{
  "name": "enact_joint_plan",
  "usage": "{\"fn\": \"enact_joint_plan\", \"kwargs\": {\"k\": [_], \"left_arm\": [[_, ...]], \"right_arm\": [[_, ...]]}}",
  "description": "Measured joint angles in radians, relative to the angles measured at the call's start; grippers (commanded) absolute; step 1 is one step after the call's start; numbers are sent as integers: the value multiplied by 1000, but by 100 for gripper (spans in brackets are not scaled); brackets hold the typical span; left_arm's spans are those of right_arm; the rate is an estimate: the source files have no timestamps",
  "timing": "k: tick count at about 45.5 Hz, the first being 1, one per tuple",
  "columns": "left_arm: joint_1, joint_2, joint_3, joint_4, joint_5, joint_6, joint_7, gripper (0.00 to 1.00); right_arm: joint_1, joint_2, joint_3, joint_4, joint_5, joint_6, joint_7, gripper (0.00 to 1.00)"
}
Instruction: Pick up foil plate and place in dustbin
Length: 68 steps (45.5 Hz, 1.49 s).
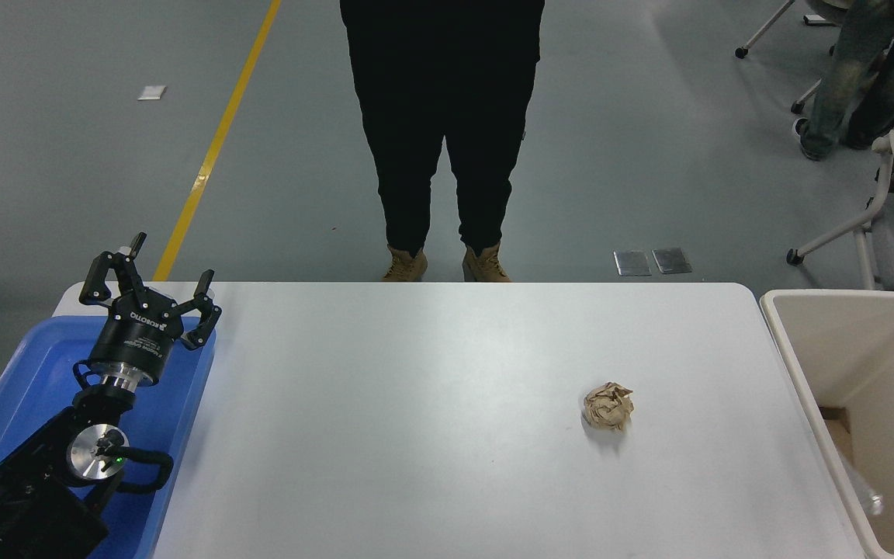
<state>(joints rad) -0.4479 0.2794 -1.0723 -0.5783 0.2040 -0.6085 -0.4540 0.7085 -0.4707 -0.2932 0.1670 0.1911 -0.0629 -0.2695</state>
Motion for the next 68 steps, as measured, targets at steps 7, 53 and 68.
{"fn": "enact_joint_plan", "kwargs": {"k": [7,53,68], "left_arm": [[0,0,0,0,0,0,0,98],[0,1,0,1,0,1,0,98],[0,1,0,1,0,1,0,98]], "right_arm": [[137,-9,-117,93,-1,4,0,100],[878,294,-574,676,-30,226,-5,100],[1073,216,-618,947,-31,286,-9,100]]}}
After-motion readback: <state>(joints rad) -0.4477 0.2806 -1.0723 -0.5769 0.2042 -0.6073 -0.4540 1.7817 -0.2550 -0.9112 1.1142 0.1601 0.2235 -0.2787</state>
